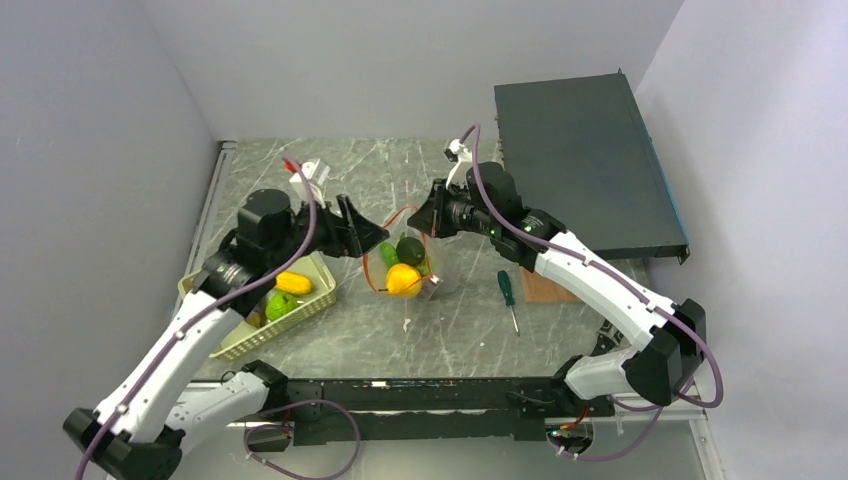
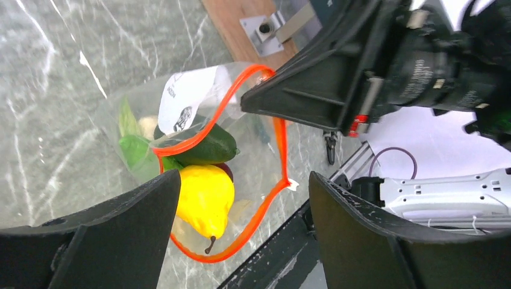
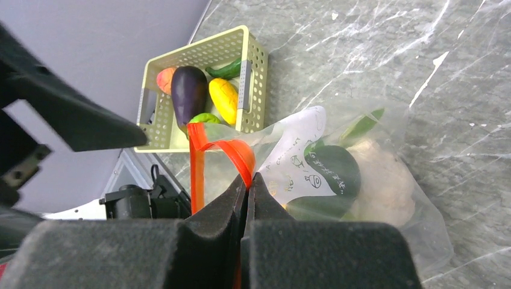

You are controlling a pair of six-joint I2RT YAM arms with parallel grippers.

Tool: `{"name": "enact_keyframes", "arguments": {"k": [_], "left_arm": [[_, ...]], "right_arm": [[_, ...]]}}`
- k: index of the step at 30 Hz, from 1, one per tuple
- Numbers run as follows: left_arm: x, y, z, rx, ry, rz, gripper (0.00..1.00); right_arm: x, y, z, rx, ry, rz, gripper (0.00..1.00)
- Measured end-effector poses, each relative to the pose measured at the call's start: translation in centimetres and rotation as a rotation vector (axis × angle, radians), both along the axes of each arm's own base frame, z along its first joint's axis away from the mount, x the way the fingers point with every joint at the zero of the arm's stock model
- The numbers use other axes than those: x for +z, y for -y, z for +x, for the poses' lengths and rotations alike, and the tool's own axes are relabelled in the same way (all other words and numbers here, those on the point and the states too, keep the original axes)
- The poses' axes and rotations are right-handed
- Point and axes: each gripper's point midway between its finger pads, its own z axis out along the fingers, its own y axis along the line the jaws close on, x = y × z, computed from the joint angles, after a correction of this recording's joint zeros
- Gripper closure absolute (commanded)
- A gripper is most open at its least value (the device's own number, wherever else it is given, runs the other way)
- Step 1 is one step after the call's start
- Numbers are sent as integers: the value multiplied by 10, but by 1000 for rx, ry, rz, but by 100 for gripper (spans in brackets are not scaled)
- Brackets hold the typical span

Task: Place the food in the zip-top bag and seal the zipper
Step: Place the fake fruit in the zipper food storage bag, then pick up the fake vegetable from the bin.

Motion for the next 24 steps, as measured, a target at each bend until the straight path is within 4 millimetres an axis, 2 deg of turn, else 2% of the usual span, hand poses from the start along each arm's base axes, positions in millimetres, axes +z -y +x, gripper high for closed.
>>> {"name": "enact_keyframes", "arguments": {"k": [6,9,13,16,18,22,24], "left_arm": [[46,-33,-14,94,164,26,15],[58,-65,-18,247,212,42,12],[62,-122,-25,515,244,64,12],[47,-159,-29,695,220,89,11],[27,-176,-29,792,175,125,9],[-34,-206,-32,986,7,224,1],[-58,-215,-36,1048,-71,276,0]], "right_arm": [[-1,1,0,-1,4,-9,100],[-2,2,1,-3,7,-14,100],[-2,3,2,-10,13,-20,100],[-1,4,2,-13,15,-21,100],[-1,4,2,-13,16,-21,100],[-1,4,2,-12,17,-23,100],[-1,4,2,-12,17,-23,100]]}}
